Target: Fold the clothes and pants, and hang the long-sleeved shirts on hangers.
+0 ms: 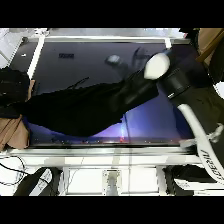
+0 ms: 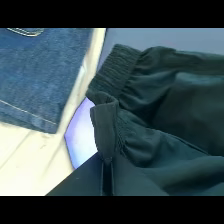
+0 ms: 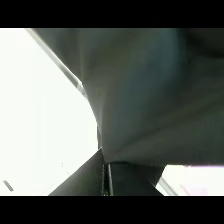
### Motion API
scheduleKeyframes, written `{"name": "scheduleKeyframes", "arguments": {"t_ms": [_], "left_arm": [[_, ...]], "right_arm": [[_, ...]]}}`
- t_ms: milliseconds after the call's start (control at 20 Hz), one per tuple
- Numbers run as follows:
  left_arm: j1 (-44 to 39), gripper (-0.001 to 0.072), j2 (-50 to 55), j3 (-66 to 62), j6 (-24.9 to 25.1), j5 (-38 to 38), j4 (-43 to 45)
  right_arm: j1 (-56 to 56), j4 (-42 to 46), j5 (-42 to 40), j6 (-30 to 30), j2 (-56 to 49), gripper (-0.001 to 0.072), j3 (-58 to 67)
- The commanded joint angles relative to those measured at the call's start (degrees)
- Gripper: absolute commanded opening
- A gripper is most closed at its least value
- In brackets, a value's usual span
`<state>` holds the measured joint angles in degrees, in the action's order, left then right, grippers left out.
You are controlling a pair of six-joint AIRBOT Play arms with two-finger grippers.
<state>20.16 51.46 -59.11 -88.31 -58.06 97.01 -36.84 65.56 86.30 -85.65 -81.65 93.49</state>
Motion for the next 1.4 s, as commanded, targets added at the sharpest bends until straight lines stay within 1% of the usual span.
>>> {"name": "scheduleKeyframes", "arguments": {"t_ms": [0, 100, 150, 200, 250, 450, 600, 650, 750, 800, 900, 1000, 1050, 1100, 1200, 1350], "left_arm": [[-0.39, 0.0019, 0.0, -0.02, 0.02, -0.26, 3.13], [-0.35, 0.0019, 0.02, -0.02, 0.02, -0.24, 4.44], [-0.33, 0.0019, 0.0, -0.02, 0.02, -0.26, 4.92], [-0.33, 0.0019, 0.02, -0.02, 0.02, -0.26, 5.03], [-0.2, 0.0019, 0.0, -0.02, 0.02, -0.26, 5.01], [0.44, 0.0019, 0.02, -0.02, 0.02, -0.59, 5.01], [1.16, 0.0019, 0.02, 0.0, 0.02, -1.55, 4.98], [1.36, 0.0019, 0.02, 0.0, 0.02, -1.55, 4.94], [1.36, 0.0019, 0.02, 0.0, 0.0, -1.49, 4.92], [1.36, 0.0019, 0.02, 0.0, -0.02, -1.51, 4.72], [1.36, 0.0019, 0.02, 0.0, -0.02, -1.53, 4.61], [1.36, 0.0019, 0.02, 0.0, -0.07, -1.79, 4.5], [1.36, 0.0019, 0.02, 0.0, -0.87, -2.08, 4.55], [1.36, 0.0019, 0.02, 0.0, -1.55, -2.43, 4.52], [1.36, 0.0019, 0.02, 0.0, -1.51, -2.64, 4.55], [1.36, 0.0019, 0.02, 0.0, -1.51, -2.62, 4.55]], "right_arm": [[-8.94, -1.09, -11.21, 1.81, -1.86, 0.0001, -14.34], [-10.1, -4.04, -13.57, 2.56, -4.24, 0.0011, -18.25], [-10.05, -3.82, -13.73, 2.58, -4.81, 0.0147, -18.14], [-9.27, -3.76, -13.9, 2.62, -4.48, 0.0418, -17.55], [-8.04, -2.51, -13.09, 2.62, -3.56, 0.0455, -16.26], [1.68, 9.57, -6.27, 2.6, 5.49, 0.0455, -8.94], [14.23, 11.56, -5.73, 2.29, 13.6, 0.0454, -9.86], [18.62, 11.15, -5.7, 0.79, 14.53, 0.0454, -11.19], [27.12, 6.78, -6.21, -0.04, 13.7, 0.0455, -15.1], [30.45, 3.19, -7.67, 0.07, 12.63, 0.0457, -17.62], [33.68, -4.55, -11.54, 2.82, 9.46, 0.0461, -21.9], [33.51, -9.81, -14.36, 5.86, 4.63, 0.0468, -23.67], [33.11, -11.76, -15.13, 6.91, 1.92, 0.0487, -23.63], [33.11, -13.68, -15.98, 6.99, -0.92, 0.06, -23.63], [33.11, -16.0, -16.04, 7.13, -5.97, 0.0609, -23.65], [31.3, -16.52, -16.04, 8.07, -11.37, 0.0599, -23.65]]}}
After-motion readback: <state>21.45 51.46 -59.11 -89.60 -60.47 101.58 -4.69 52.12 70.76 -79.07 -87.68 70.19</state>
